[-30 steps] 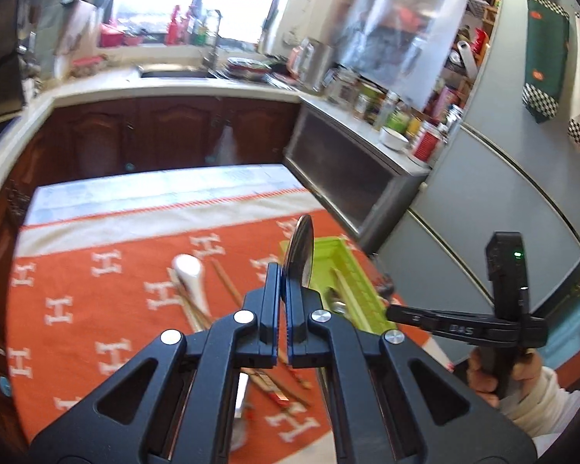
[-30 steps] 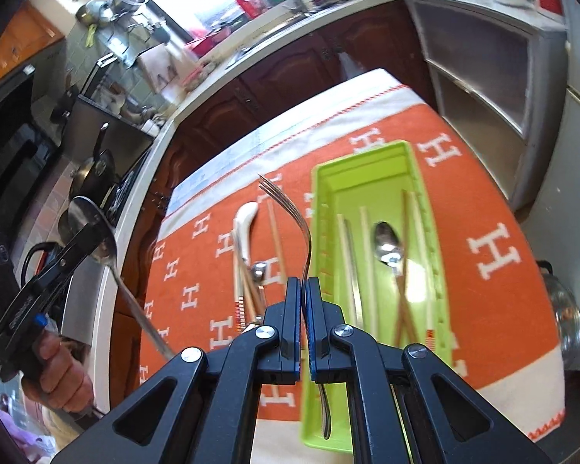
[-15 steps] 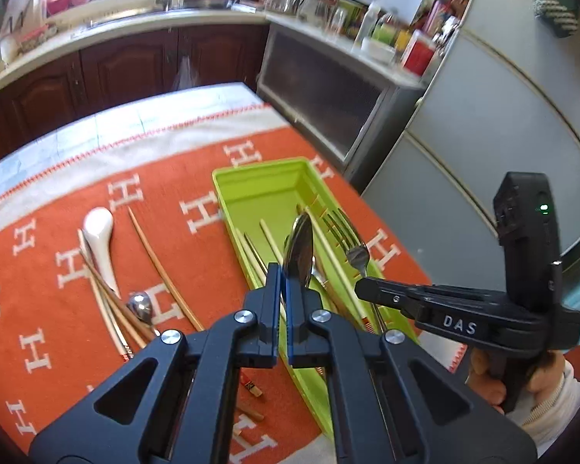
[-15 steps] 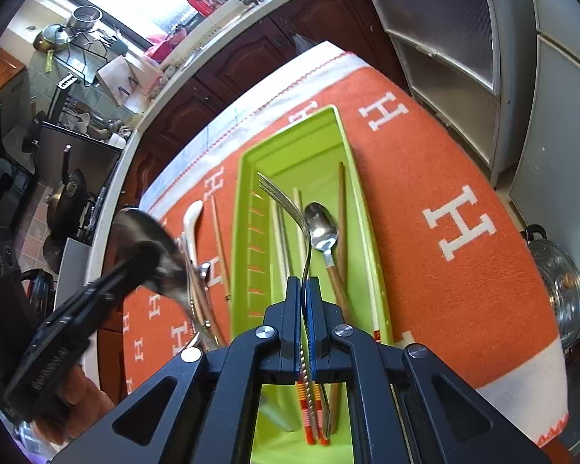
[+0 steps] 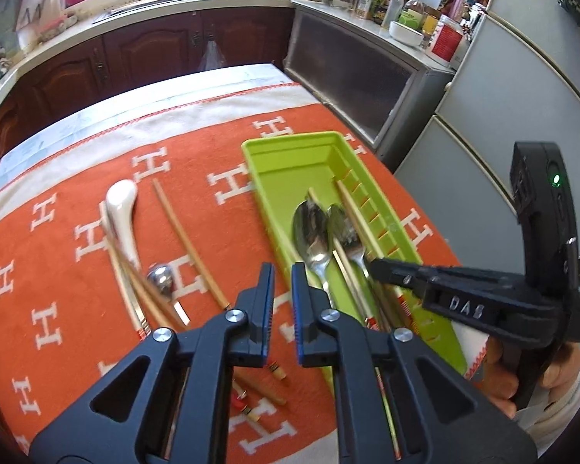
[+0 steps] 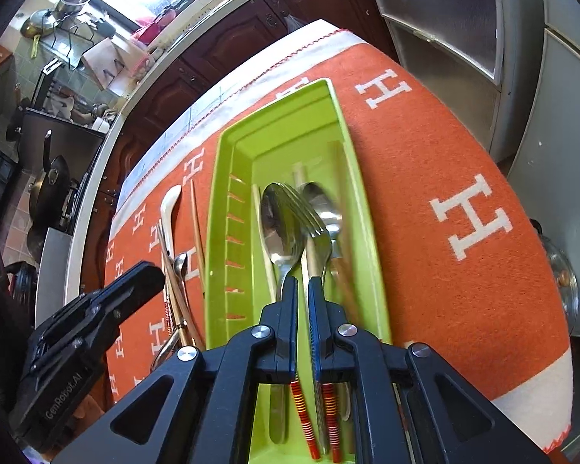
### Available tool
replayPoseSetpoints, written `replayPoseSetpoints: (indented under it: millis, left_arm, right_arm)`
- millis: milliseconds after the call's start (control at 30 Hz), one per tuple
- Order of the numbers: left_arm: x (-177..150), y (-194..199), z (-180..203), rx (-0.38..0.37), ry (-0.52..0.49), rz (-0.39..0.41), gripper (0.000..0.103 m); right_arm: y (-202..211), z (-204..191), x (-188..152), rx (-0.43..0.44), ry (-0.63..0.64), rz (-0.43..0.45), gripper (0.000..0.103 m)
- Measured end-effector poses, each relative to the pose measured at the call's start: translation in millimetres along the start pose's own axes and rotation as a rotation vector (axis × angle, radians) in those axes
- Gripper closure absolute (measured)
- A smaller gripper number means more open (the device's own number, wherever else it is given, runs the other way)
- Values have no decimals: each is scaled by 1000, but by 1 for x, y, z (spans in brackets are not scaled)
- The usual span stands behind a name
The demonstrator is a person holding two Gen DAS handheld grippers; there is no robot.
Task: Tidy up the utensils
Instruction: 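Carry the fork and spoon into the green tray and open both tools, then grasp a bent steel serving spoon by its handle with the right tool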
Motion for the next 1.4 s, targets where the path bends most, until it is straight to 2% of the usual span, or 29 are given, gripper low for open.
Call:
replayPoseSetpoints:
  millis: [200, 467, 767, 933, 1267, 1400]
  left_arm:
    - [-21, 25, -25, 79, 42, 4, 85]
    - [-46, 56, -47, 156, 82, 10, 84]
    - [-64, 80, -59, 199, 104, 19, 83]
    - [-77, 90, -72, 217, 136, 15, 75]
    - [-99, 104, -101, 254, 207, 9, 75]
    - [-107, 105, -111, 263, 226, 0, 75]
  right_arm:
    - [10, -14, -8, -21, 47, 9, 89]
    - [15, -32, -31, -33, 98, -24, 89]
    - [34, -48, -50, -33, 156, -24, 87]
    - [38, -62, -61, -28, 192, -34, 86]
    - [42, -93, -83, -10, 275, -58, 82]
    - [38, -103, -91, 1, 300, -77, 76]
Point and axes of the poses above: each gripper's, at about its wrist camera, not at the fingertips, and y roughly against the way its jaws point, z to its right, x to its top, the point moved 4 cm from there along -y, roughly the way its jaws point, and after that the axes turned 9 degrees about z, right-handed, at the moved point
